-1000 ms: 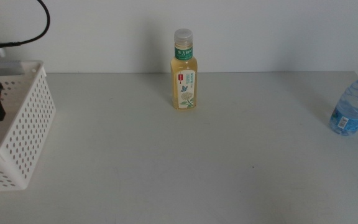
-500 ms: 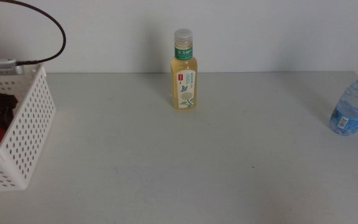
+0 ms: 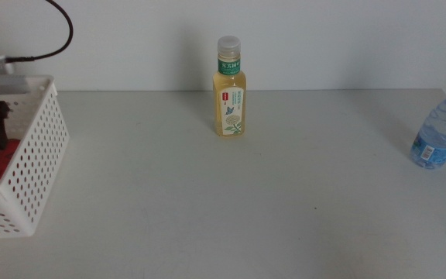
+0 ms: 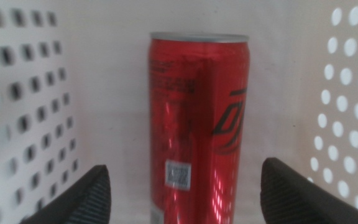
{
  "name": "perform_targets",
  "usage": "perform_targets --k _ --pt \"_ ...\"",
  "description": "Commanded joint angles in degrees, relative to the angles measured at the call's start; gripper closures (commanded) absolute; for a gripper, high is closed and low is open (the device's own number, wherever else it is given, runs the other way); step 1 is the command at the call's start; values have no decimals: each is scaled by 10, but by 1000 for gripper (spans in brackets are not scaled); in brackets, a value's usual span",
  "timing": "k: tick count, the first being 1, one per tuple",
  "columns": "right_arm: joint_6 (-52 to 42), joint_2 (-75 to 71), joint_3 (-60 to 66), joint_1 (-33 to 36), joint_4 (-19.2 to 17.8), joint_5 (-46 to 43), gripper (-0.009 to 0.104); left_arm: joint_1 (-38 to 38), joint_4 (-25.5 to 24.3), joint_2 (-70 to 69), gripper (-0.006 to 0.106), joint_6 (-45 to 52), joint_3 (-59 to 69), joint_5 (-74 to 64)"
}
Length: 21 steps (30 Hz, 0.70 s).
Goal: Use arms to grab the bottles and put them into the dustbin to the left of the table.
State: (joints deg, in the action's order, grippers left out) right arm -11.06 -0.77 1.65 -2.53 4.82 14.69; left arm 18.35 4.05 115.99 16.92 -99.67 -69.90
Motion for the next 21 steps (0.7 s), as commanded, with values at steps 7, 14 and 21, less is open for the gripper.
perform_targets --k 7,14,21 --pt "-7 -12 -6 -3 -7 -43 32 -1 88 -149 26 -43 -21 -56" --pt "-7 -12 -6 -3 -7 -43 32 -87 114 -261 26 28 -18 -29" --pt "-7 -12 -6 -3 -7 -43 32 -228 47 -373 26 -49 55 51"
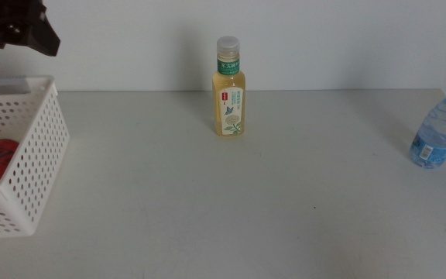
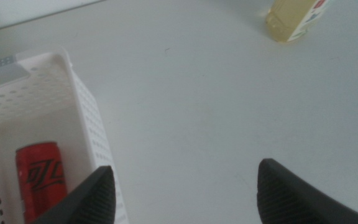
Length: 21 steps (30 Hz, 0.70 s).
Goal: Use arms to grab the bottles and put them into the dustbin to the left of the table.
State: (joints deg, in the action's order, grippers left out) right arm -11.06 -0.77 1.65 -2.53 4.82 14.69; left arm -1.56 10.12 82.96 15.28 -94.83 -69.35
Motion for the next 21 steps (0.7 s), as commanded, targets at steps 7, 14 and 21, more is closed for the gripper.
perform_targets --k 7,14,21 --pt "-7 -12 -6 -3 -7 -43 32 -174 -120 -203 27 -119 257 332" --pt "-7 -12 -6 -3 -7 -43 32 -190 -98 -316 27 -124 458 510" --pt "-7 -12 -6 -3 -7 -43 32 -190 -101 -346 27 -124 550 573"
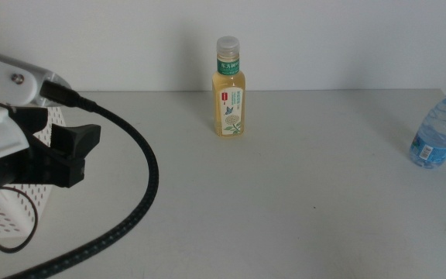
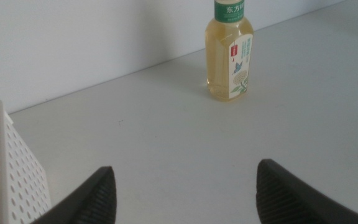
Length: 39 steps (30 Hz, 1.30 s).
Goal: Use arms to grab the bottles and put them into the dustbin to the left of the table.
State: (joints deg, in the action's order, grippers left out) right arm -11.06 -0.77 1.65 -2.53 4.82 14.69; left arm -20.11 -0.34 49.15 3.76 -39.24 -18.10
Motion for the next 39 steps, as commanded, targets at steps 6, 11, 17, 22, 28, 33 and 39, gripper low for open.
perform_targets --k 6,11,17,22,28,33,39 --pt "-7 -12 -6 -3 -7 -43 32 -4 3 8 27 -9 5 73" --pt "-7 -12 -6 -3 -7 -43 32 -5 20 41 27 -9 4 115" --pt "-7 -12 -6 -3 -7 -43 32 -5 76 104 19 -9 4 163" --pt "-7 -12 -6 -3 -7 -43 32 -5 77 145 7 -9 4 255" --pt "-7 -12 -6 -3 -7 -43 32 -10 30 219 7 -7 4 375" --pt "-7 -12 -6 -3 -7 -43 32 -32 39 302 7 -9 4 502" --pt "-7 -12 -6 -3 -7 -43 32 -75 92 409 7 -8 -36 577"
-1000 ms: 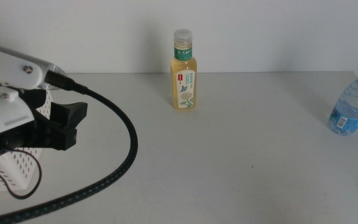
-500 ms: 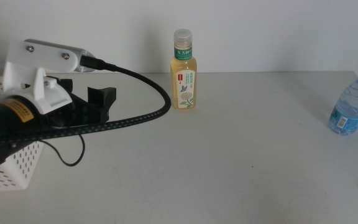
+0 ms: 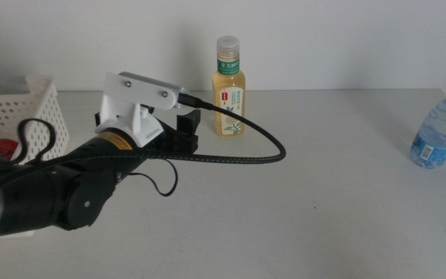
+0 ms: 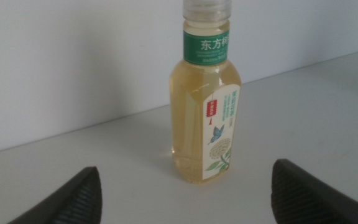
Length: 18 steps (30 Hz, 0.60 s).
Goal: Use arms to grab the bottles and put them into the dustbin to the left of the table.
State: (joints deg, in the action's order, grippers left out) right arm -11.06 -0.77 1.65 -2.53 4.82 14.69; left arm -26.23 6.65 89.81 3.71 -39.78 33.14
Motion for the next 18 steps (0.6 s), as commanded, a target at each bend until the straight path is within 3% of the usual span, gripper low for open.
perform_targets --k 1,5,18 --pt "-7 -12 -6 -3 -7 -43 32 -19 28 16 7 -7 -42 66" --pt "-7 -12 -6 -3 -7 -43 32 -42 51 84 7 19 -103 87" --pt "-7 -12 -6 -3 -7 -43 32 -46 44 213 7 25 -244 75"
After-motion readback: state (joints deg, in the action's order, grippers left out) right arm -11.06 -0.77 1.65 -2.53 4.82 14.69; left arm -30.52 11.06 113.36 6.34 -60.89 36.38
